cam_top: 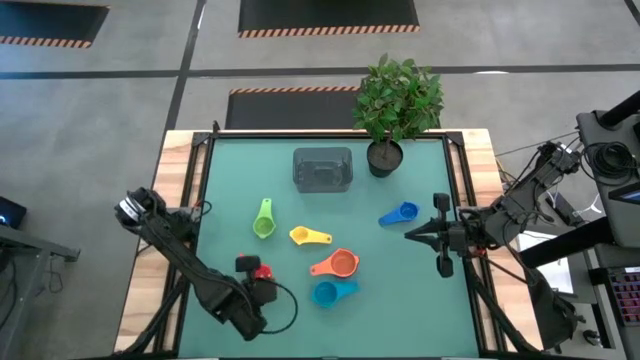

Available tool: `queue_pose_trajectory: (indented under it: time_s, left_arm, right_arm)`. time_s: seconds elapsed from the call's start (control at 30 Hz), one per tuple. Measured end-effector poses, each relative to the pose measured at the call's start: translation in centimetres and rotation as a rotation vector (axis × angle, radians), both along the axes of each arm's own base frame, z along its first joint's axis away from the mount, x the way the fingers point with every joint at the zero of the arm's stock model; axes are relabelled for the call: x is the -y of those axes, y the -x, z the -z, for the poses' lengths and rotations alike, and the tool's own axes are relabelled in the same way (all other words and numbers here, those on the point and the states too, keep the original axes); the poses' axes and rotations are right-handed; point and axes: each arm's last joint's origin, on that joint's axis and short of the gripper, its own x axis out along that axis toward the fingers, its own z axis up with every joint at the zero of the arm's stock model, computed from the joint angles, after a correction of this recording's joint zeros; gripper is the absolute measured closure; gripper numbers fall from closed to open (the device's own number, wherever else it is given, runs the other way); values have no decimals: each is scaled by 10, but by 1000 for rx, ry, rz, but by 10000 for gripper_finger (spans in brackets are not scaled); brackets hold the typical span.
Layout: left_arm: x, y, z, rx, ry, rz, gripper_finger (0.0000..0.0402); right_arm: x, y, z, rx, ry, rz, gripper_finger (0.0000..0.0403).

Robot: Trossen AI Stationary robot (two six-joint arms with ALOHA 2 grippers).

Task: Nest measuring cups in basket
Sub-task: Stack the red measuring cup into the orange measuring cup

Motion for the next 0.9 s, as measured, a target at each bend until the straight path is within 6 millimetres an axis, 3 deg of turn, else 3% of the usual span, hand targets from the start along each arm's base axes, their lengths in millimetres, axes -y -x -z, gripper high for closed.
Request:
queue_pose_trajectory:
  time_s: [0.2,0.4,0.53,0.73,0.9]
  left_arm:
    - [-2,7,7,-138,34,41,360]
    - [-4,7,14,-108,-42,39,291]
    - [-6,8,21,-130,-57,64,267]
    - [-7,11,28,-149,-44,73,280]
    - [-7,10,29,-147,-42,81,331]
  right_arm:
    - [0,0,0,-1,-8,1,394]
    - [0,0,0,-2,-14,2,394]
    - [0,0,0,-2,-14,2,394]
    - [0,0,0,-3,-13,2,394]
    - [0,0,0,-4,-12,2,394]
